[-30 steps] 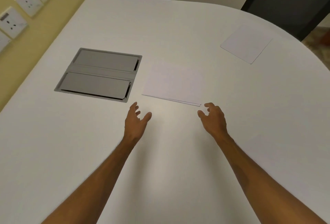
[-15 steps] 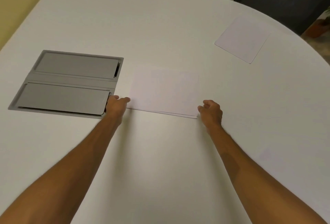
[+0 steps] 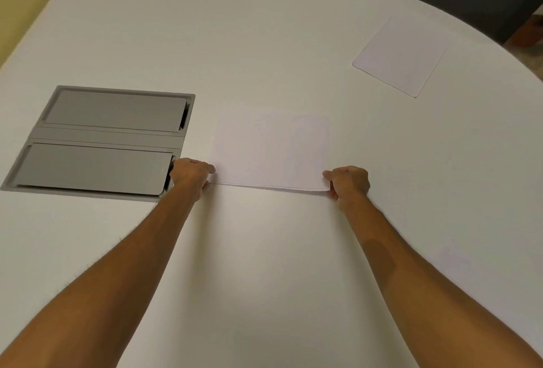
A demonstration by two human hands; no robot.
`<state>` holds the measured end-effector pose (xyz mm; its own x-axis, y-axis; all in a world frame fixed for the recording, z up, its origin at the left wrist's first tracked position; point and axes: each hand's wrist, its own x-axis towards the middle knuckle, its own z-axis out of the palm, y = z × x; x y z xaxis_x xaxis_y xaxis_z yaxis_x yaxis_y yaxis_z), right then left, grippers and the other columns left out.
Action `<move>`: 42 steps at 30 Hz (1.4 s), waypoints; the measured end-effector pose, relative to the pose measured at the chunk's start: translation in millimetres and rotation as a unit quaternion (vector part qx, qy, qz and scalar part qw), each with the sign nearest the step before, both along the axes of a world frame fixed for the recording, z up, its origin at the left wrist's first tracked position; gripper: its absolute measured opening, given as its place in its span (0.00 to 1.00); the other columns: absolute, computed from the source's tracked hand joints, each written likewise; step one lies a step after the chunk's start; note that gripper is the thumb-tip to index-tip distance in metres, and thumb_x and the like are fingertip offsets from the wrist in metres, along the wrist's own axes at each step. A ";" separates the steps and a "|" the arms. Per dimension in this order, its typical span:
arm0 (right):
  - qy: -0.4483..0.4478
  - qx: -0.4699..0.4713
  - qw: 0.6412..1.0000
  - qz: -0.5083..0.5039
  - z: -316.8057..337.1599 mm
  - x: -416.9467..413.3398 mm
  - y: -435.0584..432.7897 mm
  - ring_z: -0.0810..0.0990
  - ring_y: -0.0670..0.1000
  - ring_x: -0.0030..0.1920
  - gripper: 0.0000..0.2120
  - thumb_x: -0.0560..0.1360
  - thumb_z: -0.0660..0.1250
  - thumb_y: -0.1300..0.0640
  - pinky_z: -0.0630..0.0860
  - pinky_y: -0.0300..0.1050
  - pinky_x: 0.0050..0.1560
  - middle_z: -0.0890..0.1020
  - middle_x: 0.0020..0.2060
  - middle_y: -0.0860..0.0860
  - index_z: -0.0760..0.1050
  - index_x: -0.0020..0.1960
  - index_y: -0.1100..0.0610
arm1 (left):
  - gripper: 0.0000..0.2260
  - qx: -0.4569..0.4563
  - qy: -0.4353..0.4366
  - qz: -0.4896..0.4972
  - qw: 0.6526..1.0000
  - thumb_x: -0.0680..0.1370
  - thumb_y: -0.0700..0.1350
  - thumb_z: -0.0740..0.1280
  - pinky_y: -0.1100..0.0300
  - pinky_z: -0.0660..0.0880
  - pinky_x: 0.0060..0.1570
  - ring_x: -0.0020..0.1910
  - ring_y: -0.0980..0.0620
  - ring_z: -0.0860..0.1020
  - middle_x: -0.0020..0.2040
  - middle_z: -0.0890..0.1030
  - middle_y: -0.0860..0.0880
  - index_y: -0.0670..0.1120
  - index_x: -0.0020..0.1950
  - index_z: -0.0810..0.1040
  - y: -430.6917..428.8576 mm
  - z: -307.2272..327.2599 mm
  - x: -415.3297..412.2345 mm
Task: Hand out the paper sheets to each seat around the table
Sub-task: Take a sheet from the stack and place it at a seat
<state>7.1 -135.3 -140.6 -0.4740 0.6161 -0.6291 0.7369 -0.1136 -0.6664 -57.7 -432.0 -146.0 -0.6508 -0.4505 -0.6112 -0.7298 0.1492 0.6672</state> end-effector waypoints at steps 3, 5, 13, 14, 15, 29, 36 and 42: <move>0.012 -0.023 1.000 0.001 -3.8 2.0 0.2 0.82 0.57 0.41 0.11 0.70 0.77 0.67 0.85 0.54 0.43 0.84 0.50 0.60 0.82 0.51 0.64 | 0.09 -0.010 0.006 -0.001 1.000 0.70 0.30 0.75 0.55 0.80 0.38 0.36 0.51 0.75 0.41 0.78 0.46 0.40 0.44 0.78 0.1 -2.5 0.8; 0.020 -0.039 0.999 0.004 -6.0 3.6 0.3 0.83 0.58 0.43 0.10 0.70 0.77 0.69 0.84 0.52 0.41 0.85 0.50 0.60 0.82 0.49 0.62 | 0.09 -0.006 0.009 0.002 1.000 0.71 0.30 0.75 0.53 0.82 0.43 0.38 0.51 0.76 0.42 0.79 0.46 0.40 0.44 0.78 -0.9 -2.8 0.7; 0.050 -0.137 0.989 -0.025 -6.1 9.8 7.7 0.84 0.60 0.49 0.13 0.73 0.74 0.71 0.82 0.49 0.41 0.83 0.54 0.62 0.79 0.56 0.66 | 0.08 -0.027 0.039 0.042 0.998 0.72 0.39 0.77 0.55 0.81 0.41 0.30 0.48 0.77 0.36 0.80 0.45 0.40 0.39 0.79 -13.0 -5.4 10.6; 0.056 -0.148 0.987 -0.028 -5.7 11.1 9.1 0.84 0.58 0.46 0.13 0.73 0.74 0.71 0.82 0.48 0.40 0.83 0.53 0.62 0.79 0.56 0.66 | 0.10 -0.030 0.044 0.052 0.997 0.72 0.41 0.78 0.56 0.81 0.39 0.29 0.48 0.77 0.34 0.79 0.45 0.42 0.37 0.78 -13.8 -5.5 13.2; 0.063 -0.159 0.985 -0.030 -5.5 11.9 10.4 0.83 0.57 0.44 0.12 0.73 0.73 0.71 0.81 0.47 0.38 0.83 0.52 0.62 0.79 0.55 0.65 | 0.12 -0.029 0.048 0.060 0.997 0.71 0.43 0.78 0.58 0.80 0.37 0.29 0.49 0.77 0.34 0.79 0.46 0.43 0.36 0.77 -14.4 -5.3 15.7; 0.059 -0.073 0.995 0.039 -7.1 14.6 10.6 0.85 0.58 0.44 0.09 0.72 0.76 0.67 0.84 0.51 0.42 0.84 0.50 0.60 0.79 0.50 0.63 | 0.06 0.088 0.039 0.069 0.993 0.72 0.32 0.76 0.49 0.84 0.45 0.42 0.39 0.83 0.50 0.84 0.37 0.38 0.41 0.80 -13.9 -0.6 25.1; 0.068 0.096 0.989 0.088 -6.9 16.1 4.7 0.83 0.57 0.43 0.06 0.71 0.77 0.61 0.84 0.52 0.48 0.84 0.45 0.55 0.80 0.43 0.56 | 0.06 -0.003 0.073 0.021 0.997 0.73 0.34 0.75 0.58 0.83 0.36 0.39 0.44 0.81 0.43 0.84 0.43 0.43 0.39 0.83 -10.5 -2.2 29.1; 0.095 0.126 0.985 0.063 -2.1 17.7 6.0 0.86 0.57 0.36 0.04 0.74 0.74 0.63 0.85 0.52 0.46 0.85 0.42 0.56 0.80 0.46 0.58 | 0.06 0.020 0.058 0.027 0.998 0.74 0.33 0.74 0.50 0.84 0.45 0.32 0.42 0.81 0.41 0.84 0.42 0.40 0.39 0.82 -11.0 -4.2 28.8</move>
<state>24.8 -129.3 -142.6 -0.6513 0.6705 -0.3552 0.5931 0.1579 -0.7895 -28.9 -443.1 -150.3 -0.6942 -0.4639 -0.5504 -0.6529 0.0838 0.7528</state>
